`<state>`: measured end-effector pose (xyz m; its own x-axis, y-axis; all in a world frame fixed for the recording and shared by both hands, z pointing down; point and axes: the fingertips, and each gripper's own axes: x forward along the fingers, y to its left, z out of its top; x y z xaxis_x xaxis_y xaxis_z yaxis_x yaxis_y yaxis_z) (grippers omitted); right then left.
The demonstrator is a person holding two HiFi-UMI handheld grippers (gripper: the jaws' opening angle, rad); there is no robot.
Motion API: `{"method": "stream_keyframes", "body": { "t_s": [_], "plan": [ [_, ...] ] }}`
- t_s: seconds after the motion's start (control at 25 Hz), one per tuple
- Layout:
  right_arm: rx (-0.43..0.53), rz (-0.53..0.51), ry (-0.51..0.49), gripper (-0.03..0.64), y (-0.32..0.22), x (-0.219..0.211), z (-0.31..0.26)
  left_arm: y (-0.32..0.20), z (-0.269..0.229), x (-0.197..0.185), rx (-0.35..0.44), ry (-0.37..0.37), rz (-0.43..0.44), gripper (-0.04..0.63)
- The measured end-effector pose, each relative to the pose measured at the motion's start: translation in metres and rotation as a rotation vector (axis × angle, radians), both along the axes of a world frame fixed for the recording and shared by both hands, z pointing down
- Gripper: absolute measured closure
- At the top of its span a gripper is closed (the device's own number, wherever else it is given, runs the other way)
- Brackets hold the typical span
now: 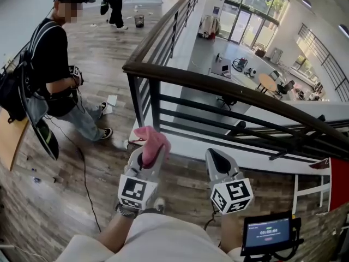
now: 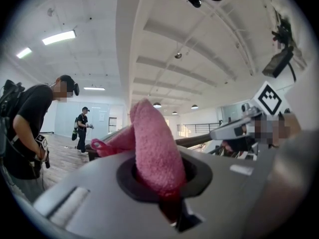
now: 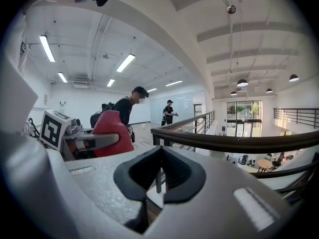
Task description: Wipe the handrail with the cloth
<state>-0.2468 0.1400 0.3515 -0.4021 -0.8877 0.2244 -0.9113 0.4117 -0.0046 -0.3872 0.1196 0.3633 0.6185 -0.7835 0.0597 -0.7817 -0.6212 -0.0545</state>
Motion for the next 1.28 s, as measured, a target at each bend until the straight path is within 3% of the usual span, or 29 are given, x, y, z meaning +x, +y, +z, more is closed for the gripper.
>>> {"method": "stream_keyframes", "body": {
  "t_s": [0.76,1.28],
  "plan": [
    [-0.021,0.036,-0.007,0.614,-0.047,-0.013,0.004,-0.06,0.002,-0.013,-0.019,0.01,0.036,0.554],
    [-0.042,0.003,-0.012,0.614,-0.062,0.0,0.006,-0.077,0.0,-0.014,-0.051,0.041,-0.065,0.554]
  ]
}}
